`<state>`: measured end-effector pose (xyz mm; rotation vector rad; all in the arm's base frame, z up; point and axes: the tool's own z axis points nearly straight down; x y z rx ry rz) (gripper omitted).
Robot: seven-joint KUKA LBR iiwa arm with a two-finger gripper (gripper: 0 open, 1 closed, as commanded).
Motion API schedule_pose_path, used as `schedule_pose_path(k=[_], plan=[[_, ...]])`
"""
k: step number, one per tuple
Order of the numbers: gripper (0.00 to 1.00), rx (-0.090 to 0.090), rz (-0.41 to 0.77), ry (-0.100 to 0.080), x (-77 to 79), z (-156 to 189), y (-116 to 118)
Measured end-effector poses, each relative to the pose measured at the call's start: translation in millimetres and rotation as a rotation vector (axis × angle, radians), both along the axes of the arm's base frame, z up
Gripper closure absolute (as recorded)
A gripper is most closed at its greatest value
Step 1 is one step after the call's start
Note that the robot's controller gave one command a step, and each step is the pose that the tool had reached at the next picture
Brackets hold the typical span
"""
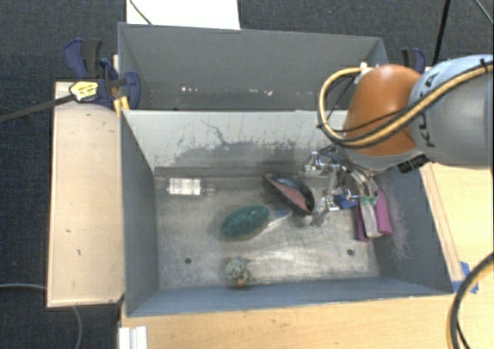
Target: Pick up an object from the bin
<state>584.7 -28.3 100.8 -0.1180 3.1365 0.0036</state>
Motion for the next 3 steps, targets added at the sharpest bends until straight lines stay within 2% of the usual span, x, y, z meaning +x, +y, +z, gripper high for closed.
schedule_pose_path(k=[1, 2, 3], plan=[[0.0, -0.006, 0.359, -0.013, 3.7, -24.4, 76.4], [0.0, -0.007, 0.767, -0.017, 6.3, -25.2, 117.6], [1.0, -0.007, 0.764, -0.017, 6.4, -25.0, 117.1]])
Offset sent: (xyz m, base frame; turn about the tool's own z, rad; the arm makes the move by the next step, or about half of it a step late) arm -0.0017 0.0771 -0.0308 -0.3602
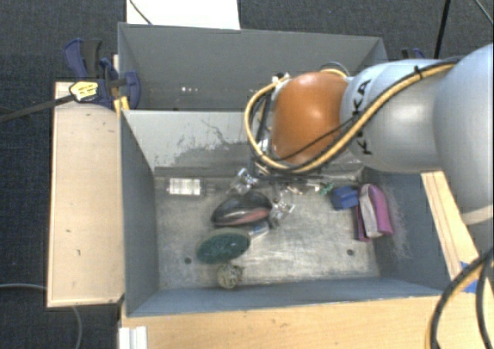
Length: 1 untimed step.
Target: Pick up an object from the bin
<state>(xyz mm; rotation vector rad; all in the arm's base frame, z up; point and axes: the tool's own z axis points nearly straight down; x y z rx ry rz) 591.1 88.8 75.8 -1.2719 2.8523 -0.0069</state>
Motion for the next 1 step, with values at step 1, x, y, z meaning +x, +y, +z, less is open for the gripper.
schedule_pose_path(k=[1], plan=[[1.0, -0.001, -0.005, 0.008, 2.2, 91.8, 0.4]])
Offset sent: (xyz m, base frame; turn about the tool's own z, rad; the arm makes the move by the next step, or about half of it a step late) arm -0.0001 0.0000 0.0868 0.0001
